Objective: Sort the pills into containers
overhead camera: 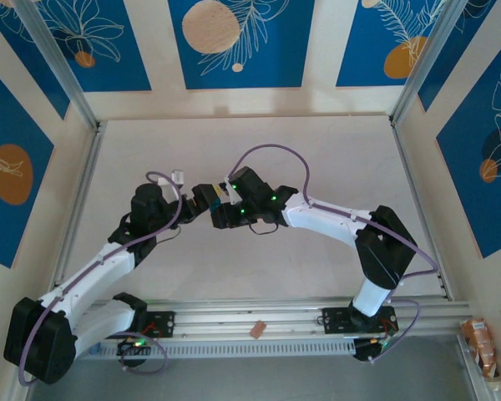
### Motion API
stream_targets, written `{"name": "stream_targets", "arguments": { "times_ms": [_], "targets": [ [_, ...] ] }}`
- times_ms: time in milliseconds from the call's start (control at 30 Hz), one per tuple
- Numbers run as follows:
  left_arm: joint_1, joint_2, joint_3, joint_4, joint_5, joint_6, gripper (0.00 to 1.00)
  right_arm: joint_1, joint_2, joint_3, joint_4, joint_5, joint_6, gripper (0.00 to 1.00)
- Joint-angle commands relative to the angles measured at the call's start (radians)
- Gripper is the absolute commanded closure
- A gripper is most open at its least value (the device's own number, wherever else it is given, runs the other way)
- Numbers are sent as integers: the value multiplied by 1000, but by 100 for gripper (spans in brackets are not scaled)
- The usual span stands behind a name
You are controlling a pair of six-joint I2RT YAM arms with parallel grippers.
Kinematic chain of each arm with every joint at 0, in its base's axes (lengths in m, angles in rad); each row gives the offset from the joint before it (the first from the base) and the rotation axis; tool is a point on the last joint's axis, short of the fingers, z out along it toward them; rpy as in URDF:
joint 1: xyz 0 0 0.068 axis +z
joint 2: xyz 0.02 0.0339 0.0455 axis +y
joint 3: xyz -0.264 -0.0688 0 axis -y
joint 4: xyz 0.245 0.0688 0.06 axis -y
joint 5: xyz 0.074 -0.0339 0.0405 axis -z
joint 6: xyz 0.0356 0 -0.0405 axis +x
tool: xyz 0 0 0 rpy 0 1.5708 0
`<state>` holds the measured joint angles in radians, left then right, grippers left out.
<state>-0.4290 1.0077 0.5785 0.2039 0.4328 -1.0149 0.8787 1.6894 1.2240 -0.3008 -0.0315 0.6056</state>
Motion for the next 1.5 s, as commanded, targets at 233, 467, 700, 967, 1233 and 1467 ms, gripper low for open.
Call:
{"name": "stream_targets", "arguments": {
  "times_ms": [233,467,700,967,1233,1467],
  "targets": [
    [-30,12,44,37,-24,-5,0,19,4,-23,18,-25,17,68],
    [-43,16,60,24,-46,7,0,19,-1,-34,27,-22,20,68],
    [-42,-62,45,-110,-168,64,0,-1,-31,-58,32,-22,29,68],
    [-44,-11,6,-31,-123,26,0,0,-51,-52,38,-37,38,68],
    [-44,14,6,-1,-107,18,0,7,-53,-33,45,-46,45,68],
    [-50,32,7,31,-96,5,0,23,-29,-14,46,-52,49,68]
  ]
}}
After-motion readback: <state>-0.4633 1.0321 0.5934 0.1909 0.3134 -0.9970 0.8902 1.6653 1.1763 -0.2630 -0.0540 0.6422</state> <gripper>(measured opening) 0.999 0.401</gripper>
